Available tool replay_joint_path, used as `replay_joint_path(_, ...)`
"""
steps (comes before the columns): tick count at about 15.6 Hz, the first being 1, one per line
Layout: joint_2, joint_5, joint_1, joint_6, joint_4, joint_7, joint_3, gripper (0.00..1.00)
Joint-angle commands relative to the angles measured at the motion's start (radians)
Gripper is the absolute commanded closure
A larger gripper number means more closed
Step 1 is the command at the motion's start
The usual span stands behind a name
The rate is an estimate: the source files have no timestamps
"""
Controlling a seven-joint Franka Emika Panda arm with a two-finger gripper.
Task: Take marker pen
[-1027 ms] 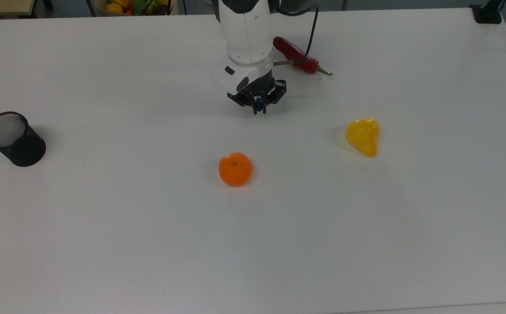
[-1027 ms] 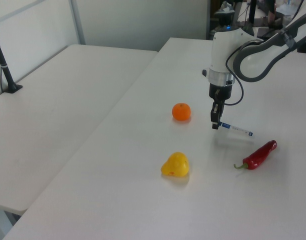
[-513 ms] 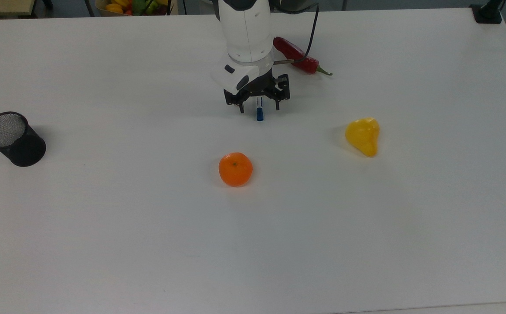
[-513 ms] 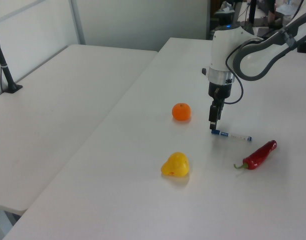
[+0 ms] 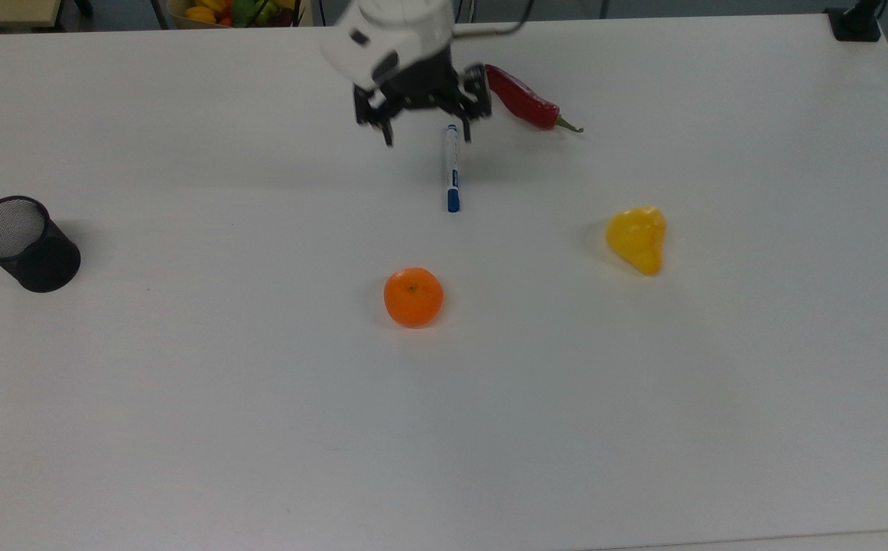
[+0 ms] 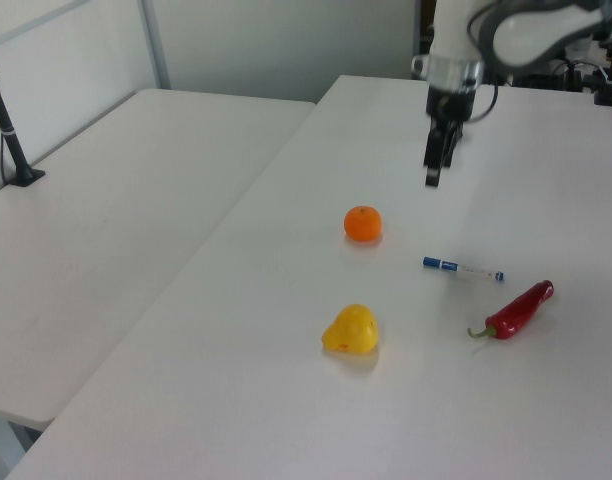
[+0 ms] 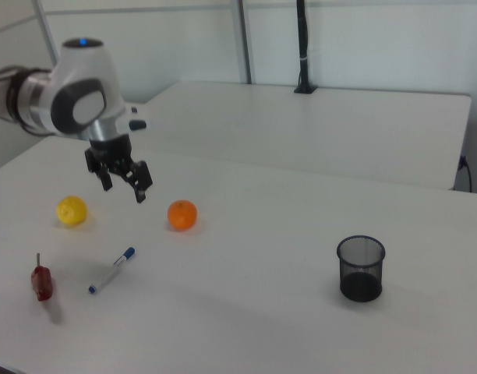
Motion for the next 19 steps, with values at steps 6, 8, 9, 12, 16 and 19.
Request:
replay_joint_path(6,-0.116,-0.001,0.008,-0.423,0.22,0.004,-0.182,0.0)
replay_joint_path(8,-0.133,-0.001,0.025,-0.413,0.227,-0.004,-0.216,0.0)
replay_joint_path(9,-0.131,-0.002,0.03,-0.404,0.228,-0.011,-0.222,0.0)
replay_joint_path(12,-0.119,-0.008,0.032,-0.321,0.213,-0.126,-0.222,0.0)
replay_joint_path(16,-0.105,-0.008,0.03,-0.258,0.202,-0.268,-0.222,0.0)
replay_joint_path(19,-0.105,-0.008,0.021,-0.253,0.207,-0.264,-0.224,0.0)
